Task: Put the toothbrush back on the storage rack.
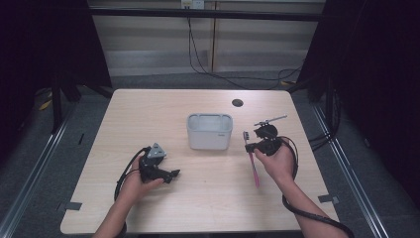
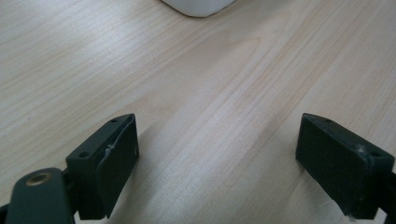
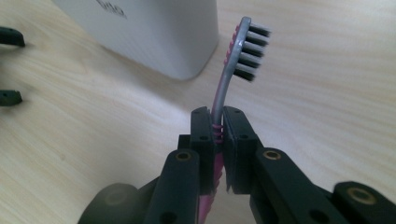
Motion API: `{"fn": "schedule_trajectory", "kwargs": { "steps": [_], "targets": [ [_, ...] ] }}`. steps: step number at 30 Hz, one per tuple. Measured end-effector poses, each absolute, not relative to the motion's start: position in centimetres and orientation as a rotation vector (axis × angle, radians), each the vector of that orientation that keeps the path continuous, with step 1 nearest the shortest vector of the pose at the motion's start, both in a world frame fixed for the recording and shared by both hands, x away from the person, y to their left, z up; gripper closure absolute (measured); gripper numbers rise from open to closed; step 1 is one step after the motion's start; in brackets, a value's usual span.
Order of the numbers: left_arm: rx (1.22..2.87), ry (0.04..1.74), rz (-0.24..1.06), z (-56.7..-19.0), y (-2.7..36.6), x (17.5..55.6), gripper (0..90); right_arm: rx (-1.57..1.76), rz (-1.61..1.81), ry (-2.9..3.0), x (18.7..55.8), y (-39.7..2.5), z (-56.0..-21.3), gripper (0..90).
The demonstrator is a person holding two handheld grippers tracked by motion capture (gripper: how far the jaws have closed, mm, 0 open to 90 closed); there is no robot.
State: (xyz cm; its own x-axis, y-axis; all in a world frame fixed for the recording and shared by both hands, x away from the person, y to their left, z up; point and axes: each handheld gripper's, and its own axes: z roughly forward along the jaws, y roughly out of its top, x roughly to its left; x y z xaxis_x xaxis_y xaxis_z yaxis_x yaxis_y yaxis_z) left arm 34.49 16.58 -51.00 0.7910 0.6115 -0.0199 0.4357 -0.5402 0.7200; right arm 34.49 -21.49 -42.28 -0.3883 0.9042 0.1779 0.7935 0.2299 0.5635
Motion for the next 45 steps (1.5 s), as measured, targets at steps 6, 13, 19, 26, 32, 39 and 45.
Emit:
{"fn": "schedule_trajectory", "kwargs": {
  "steps": [6, 13, 19, 26, 32, 39, 45],
  "targets": [
    [2.228, 0.771, 0.302, -51.0, 16.6, 34.5, 13.0, 1.575, 0.953, 2.239, 34.2, -21.7, -41.2, 84.4],
    [2.227, 0.772, 0.302, -51.0, 16.6, 34.5, 13.0, 1.525, 1.037, 2.161, 34.1, -22.0, -40.0, 84.4],
    [2.228, 0.771, 0.302, -51.0, 16.6, 34.5, 12.9, 1.494, 1.078, 2.141, 34.2, -21.8, -39.3, 84.4],
    [2.228, 0.771, 0.302, -51.0, 16.6, 34.5, 13.0, 1.441, 1.118, 2.075, 34.3, -21.4, -38.3, 84.3],
    [2.228, 0.771, 0.302, -51.0, 16.6, 34.5, 13.0, 1.426, 1.144, 2.058, 34.6, -21.3, -37.7, 84.3],
    [2.228, 0.771, 0.302, -51.0, 16.6, 34.5, 12.9, 1.372, 1.180, 2.024, 34.8, -21.1, -36.9, 84.3],
    [2.227, 0.771, 0.302, -51.0, 16.6, 34.5, 12.9, 1.315, 1.188, 1.986, 34.8, -20.8, -36.2, 84.3]
  ]
}}
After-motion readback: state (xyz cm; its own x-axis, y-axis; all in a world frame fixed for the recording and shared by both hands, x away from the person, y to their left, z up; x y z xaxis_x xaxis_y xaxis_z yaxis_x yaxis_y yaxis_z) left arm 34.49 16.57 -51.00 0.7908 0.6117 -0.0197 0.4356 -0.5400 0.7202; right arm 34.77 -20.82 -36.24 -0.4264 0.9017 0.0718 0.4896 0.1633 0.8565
